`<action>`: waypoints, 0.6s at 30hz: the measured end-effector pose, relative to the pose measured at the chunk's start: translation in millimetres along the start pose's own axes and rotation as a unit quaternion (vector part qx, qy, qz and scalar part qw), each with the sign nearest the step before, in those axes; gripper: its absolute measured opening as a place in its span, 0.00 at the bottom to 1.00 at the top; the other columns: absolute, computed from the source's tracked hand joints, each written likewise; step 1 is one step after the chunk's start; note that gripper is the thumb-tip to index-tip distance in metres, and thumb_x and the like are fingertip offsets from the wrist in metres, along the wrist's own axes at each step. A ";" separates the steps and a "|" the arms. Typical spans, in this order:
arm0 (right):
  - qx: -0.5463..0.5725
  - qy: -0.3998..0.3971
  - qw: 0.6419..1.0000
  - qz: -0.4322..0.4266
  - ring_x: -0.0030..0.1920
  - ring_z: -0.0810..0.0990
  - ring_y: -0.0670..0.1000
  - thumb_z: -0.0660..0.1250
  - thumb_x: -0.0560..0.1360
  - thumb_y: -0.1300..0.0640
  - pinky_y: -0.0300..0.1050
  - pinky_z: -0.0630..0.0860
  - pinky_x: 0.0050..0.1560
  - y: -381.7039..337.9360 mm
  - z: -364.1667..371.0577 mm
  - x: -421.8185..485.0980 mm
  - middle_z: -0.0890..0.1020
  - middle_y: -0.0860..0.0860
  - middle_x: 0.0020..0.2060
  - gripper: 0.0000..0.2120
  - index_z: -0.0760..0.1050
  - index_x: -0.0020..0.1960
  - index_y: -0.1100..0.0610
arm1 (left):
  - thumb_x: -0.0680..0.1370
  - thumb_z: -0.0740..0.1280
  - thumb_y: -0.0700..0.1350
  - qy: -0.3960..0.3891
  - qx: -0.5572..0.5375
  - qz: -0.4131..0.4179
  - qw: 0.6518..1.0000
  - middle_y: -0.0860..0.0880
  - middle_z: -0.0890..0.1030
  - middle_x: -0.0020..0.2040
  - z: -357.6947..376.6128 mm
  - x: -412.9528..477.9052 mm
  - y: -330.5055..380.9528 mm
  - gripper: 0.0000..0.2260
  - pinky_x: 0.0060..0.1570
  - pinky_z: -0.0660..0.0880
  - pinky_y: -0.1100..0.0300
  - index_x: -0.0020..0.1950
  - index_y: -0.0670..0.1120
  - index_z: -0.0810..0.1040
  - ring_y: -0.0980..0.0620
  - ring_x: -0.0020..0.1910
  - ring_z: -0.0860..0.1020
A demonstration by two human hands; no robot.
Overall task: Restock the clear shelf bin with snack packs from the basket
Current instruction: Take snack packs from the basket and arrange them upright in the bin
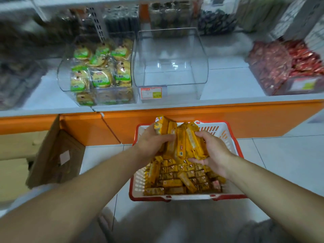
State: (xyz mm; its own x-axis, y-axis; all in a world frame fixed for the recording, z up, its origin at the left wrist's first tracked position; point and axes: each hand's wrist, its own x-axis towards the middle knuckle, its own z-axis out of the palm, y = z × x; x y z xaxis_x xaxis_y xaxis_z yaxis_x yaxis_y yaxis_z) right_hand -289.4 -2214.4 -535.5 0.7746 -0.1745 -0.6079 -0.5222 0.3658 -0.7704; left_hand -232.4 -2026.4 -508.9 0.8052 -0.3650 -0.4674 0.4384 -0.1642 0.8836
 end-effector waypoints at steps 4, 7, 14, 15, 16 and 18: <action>0.000 0.027 0.999 -0.029 0.40 0.87 0.53 0.62 0.81 0.49 0.51 0.83 0.37 -5.6 -4.6 -9.8 0.87 0.51 0.38 0.10 0.80 0.52 0.52 | 0.77 0.74 0.38 0.046 0.060 0.020 0.997 0.41 0.86 0.54 4.0 -7.0 15.6 0.12 0.51 0.82 0.48 0.59 0.44 0.81 0.43 0.51 0.86; 0.011 0.019 0.999 -0.033 0.46 0.86 0.54 0.59 0.81 0.45 0.51 0.82 0.41 -12.5 3.3 -3.6 0.87 0.52 0.44 0.14 0.81 0.54 0.50 | 0.77 0.75 0.40 0.080 0.075 0.037 0.993 0.42 0.87 0.51 -5.6 -6.4 13.1 0.11 0.52 0.84 0.44 0.58 0.43 0.80 0.42 0.49 0.86; 0.074 -0.043 0.996 -0.039 0.42 0.86 0.57 0.60 0.81 0.49 0.51 0.81 0.41 -21.7 39.6 2.0 0.87 0.57 0.46 0.14 0.79 0.57 0.55 | 0.76 0.74 0.41 0.074 -0.100 0.038 0.992 0.43 0.87 0.44 -12.8 -1.7 18.6 0.05 0.39 0.84 0.50 0.44 0.51 0.85 0.41 0.42 0.86; 0.084 -0.041 0.995 -0.044 0.42 0.85 0.57 0.60 0.81 0.50 0.52 0.81 0.41 -22.9 43.2 2.5 0.86 0.58 0.46 0.14 0.79 0.58 0.56 | 0.75 0.75 0.43 0.079 -0.111 0.046 0.990 0.45 0.87 0.44 -9.5 2.5 21.8 0.04 0.41 0.84 0.49 0.43 0.52 0.85 0.42 0.44 0.86; 0.093 -0.038 0.994 -0.050 0.42 0.85 0.57 0.60 0.81 0.51 0.52 0.81 0.42 -24.7 45.9 2.7 0.86 0.59 0.47 0.14 0.79 0.59 0.57 | 0.73 0.75 0.46 0.084 -0.115 0.055 0.988 0.48 0.88 0.45 -6.1 5.8 25.8 0.03 0.44 0.84 0.47 0.44 0.53 0.84 0.43 0.46 0.86; 0.108 -0.036 0.992 -0.061 0.46 0.85 0.58 0.62 0.80 0.51 0.52 0.81 0.42 -28.3 47.4 3.6 0.85 0.59 0.52 0.16 0.77 0.64 0.58 | 0.68 0.75 0.50 0.083 -0.113 0.068 0.988 0.50 0.88 0.44 -2.9 10.9 29.5 0.12 0.47 0.83 0.45 0.50 0.54 0.82 0.44 0.48 0.86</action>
State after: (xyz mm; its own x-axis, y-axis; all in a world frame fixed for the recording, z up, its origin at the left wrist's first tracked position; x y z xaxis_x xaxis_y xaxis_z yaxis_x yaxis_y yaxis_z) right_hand -254.9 -2182.1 -506.7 0.8548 -0.1674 -0.4913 -0.3403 0.5339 -0.7741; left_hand -209.5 -2032.6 -487.9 0.9088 -0.2114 -0.3597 0.3847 0.0912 0.9185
